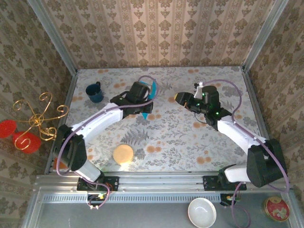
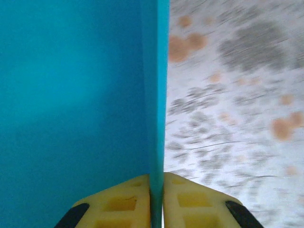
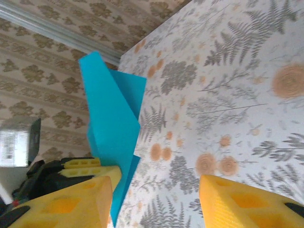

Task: Fold a paper plane with a square sheet of paper (pick it up from the middle)
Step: Turn over the paper at the center of the table.

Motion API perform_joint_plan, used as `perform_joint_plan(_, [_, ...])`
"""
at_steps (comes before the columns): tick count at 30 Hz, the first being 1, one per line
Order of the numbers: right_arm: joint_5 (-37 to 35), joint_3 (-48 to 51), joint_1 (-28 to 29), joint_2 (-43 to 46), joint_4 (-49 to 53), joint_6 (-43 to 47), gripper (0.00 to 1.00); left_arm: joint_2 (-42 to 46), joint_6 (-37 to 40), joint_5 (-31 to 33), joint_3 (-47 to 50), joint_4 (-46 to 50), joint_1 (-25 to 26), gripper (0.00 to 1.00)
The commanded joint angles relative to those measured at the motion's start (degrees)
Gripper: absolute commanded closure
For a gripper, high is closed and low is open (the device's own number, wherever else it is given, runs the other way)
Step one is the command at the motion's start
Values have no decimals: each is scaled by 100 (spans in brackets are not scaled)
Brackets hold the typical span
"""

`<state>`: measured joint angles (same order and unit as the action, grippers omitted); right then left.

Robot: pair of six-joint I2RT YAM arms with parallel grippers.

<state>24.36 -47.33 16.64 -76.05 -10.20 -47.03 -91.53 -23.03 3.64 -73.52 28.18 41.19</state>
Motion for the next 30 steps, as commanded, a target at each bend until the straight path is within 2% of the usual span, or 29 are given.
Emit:
perform_joint_plan(1, [-646,82,-49,232,657,411,47,-535,602,2017,-356,1493,175,87])
perform_joint_plan(6, [-979,244,-116,433,904,425,47,-1529,667,3353,-872,2021,466,87])
perform_joint_plan(13, [-1021,446,-226,538,961,352,46,-2660,672,4059,-1312,2309,714,88])
perform_joint_plan(19, [-1004,540,-269,503,952,282,46,-3119,729,3875,-1411,2202,776,87])
perform_joint_plan(30, [-984,541,-311,425,914,212,46,-2997,583,2492,-1367,1808,785,75])
